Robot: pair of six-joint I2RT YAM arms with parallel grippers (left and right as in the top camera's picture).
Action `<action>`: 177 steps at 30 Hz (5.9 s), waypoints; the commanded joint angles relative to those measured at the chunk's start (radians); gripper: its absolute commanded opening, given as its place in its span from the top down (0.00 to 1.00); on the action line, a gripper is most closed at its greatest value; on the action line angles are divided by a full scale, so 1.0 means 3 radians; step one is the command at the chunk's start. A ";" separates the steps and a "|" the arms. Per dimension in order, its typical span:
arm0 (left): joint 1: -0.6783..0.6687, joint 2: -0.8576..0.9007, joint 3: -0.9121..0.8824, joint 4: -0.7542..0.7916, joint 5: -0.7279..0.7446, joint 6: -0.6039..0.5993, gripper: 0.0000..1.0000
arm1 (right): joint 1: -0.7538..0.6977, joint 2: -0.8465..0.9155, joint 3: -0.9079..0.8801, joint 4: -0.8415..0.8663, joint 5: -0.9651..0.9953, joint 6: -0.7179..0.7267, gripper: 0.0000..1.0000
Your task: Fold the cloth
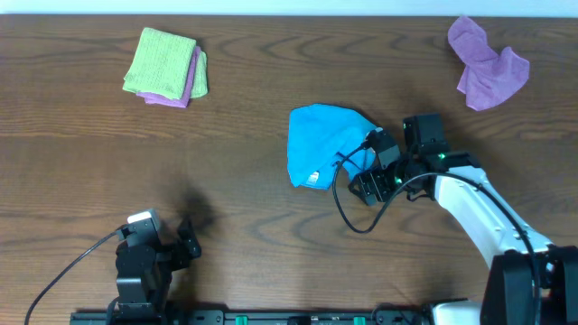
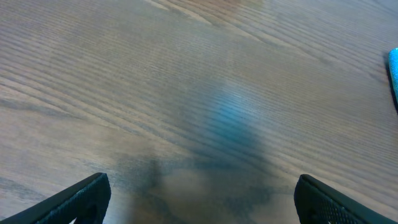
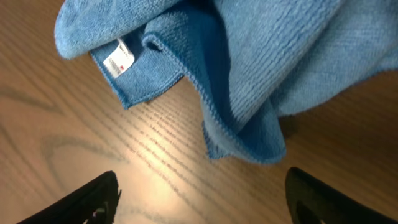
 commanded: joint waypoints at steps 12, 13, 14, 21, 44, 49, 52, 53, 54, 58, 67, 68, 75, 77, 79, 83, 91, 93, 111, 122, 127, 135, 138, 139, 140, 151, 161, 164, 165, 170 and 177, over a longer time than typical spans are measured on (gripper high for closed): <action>-0.0015 -0.0022 -0.0037 -0.0009 -0.0010 0.0061 0.04 | -0.0022 0.0219 -0.0173 0.0573 -0.0050 0.0131 0.25; -0.0015 -0.0022 -0.0037 -0.0009 -0.0010 0.0061 0.05 | -0.0022 0.0275 -0.0173 0.0600 -0.0061 0.0153 0.26; -0.0015 -0.0022 -0.0037 -0.0009 -0.0010 0.0061 0.05 | -0.0022 0.0334 -0.0173 0.0621 -0.0065 0.0178 0.28; -0.0015 -0.0022 -0.0037 -0.0005 -0.0009 0.0061 0.05 | -0.0020 0.0379 -0.0167 0.0619 -0.0088 0.0337 0.98; -0.0015 -0.0022 -0.0037 0.0320 0.0924 -0.2126 0.05 | 0.0203 -0.1013 0.0304 -0.0558 0.1127 -0.0139 0.98; -0.0015 -0.0022 -0.0037 0.0454 0.1076 -0.2735 0.05 | 0.0395 -0.1007 0.0304 -0.0862 0.1391 -0.0032 0.94; -0.0015 -0.0022 -0.0037 0.0618 0.1069 -0.3174 0.05 | 0.0542 -0.0992 0.0304 -0.1027 0.1527 0.0217 0.73; -0.0015 -0.0022 -0.0037 0.0679 0.1108 -0.3222 0.04 | 0.0589 -0.0988 0.0304 -0.1104 0.1661 0.0350 0.64; -0.0015 -0.0022 -0.0037 0.0743 0.1181 -0.3215 0.05 | 0.0631 -0.0985 0.0304 -0.1164 0.1848 0.0506 0.53; -0.0015 -0.0011 -0.0037 0.0856 0.1457 -0.3037 0.04 | 0.0736 -0.0984 0.0309 -0.1280 0.2565 0.1239 0.36; -0.0015 0.0502 0.0045 0.0933 0.1915 -0.2988 0.04 | 0.0655 -0.1035 0.0310 -0.1104 0.1546 0.2513 0.24; -0.0015 0.0614 0.0084 0.0941 0.1951 -0.2939 0.04 | 0.0646 -0.1057 0.0310 -0.1031 0.1476 0.2542 0.24; -0.0050 0.1745 0.0809 0.0807 0.2033 -0.2213 0.04 | 0.0370 -0.1298 0.0309 -0.0804 0.1027 0.2672 0.24; -0.0104 0.2136 0.1147 0.0589 0.2003 -0.1948 0.04 | 0.0183 -0.1364 0.0301 -0.0807 0.0851 0.2684 0.24; -0.0200 0.2591 0.1562 0.0270 0.1937 -0.1690 0.04 | -0.0045 -0.1423 0.0278 -0.0811 0.0638 0.2684 0.25; -0.0426 0.3311 0.2206 -0.0179 0.1884 -0.1364 0.04 | -0.0421 -0.1489 0.0188 -0.0805 0.0300 0.2683 0.28; -0.0830 0.4173 0.2651 0.0050 0.2023 -0.1335 0.04 | -0.1027 -0.1733 -0.0228 -0.0614 -0.0164 0.2654 0.32; -0.0857 0.4303 0.2651 0.0167 0.2089 -0.1464 0.04 | -0.1142 -0.1809 -0.0324 -0.0559 -0.0240 0.2644 0.32; -0.1479 0.5693 0.2650 0.1695 0.2851 -0.2274 0.05 | -0.1254 -0.1882 -0.0416 -0.0430 -0.0259 0.2569 0.25; -0.1747 0.5968 0.2650 0.1873 0.3070 -0.2630 0.05 | -0.1259 -0.1882 -0.0416 -0.0337 -0.0234 0.2569 0.23; -0.1876 0.6092 0.2650 0.2009 0.3137 -0.2753 0.05 | -0.1259 -0.1882 -0.0416 -0.0278 -0.0234 0.2569 0.23; -0.1987 0.6269 0.2650 0.2210 0.3183 -0.2931 0.05 | -0.1259 -0.1882 -0.0416 -0.0277 -0.0234 0.2569 0.23; -0.2042 0.6271 0.2650 0.2241 0.3160 -0.2937 0.05 | -0.1259 -0.1882 -0.0416 -0.0267 -0.0234 0.2569 0.23; -0.2063 0.6271 0.2650 0.2274 0.3154 -0.2946 0.05 | -0.1259 -0.1882 -0.0416 -0.0264 -0.0234 0.2569 0.23; -0.2082 0.6271 0.2650 0.2294 0.3141 -0.2963 0.05 | -0.1259 -0.1882 -0.0416 -0.0264 -0.0234 0.2569 0.22; -0.2176 0.6301 0.2650 0.2384 0.2819 -0.3075 0.04 | -0.1259 -0.1882 -0.0416 -0.0266 -0.0237 0.2571 0.22; -0.2235 0.6544 0.2650 0.2711 0.2883 -0.3344 0.04 | -0.1259 -0.1882 -0.0416 -0.0264 -0.0237 0.2570 0.22; -0.2249 0.6653 0.2650 0.2869 0.2909 -0.3470 0.03 | -0.1259 -0.1882 -0.0416 -0.0264 -0.0237 0.2570 0.22; -0.2255 0.6680 0.2650 0.2909 0.2909 -0.3508 0.01 | -0.1259 -0.1882 -0.0416 -0.0264 -0.0235 0.2570 0.22; -0.2260 0.6767 0.2650 0.3006 0.2904 -0.3606 0.38 | -0.1259 -0.1882 -0.0416 -0.0252 -0.0235 0.2570 0.22; -0.2260 0.6767 0.2650 0.3015 0.2819 -0.3531 0.30 | -0.1259 -0.1882 -0.0416 -0.0253 -0.0237 0.2570 0.21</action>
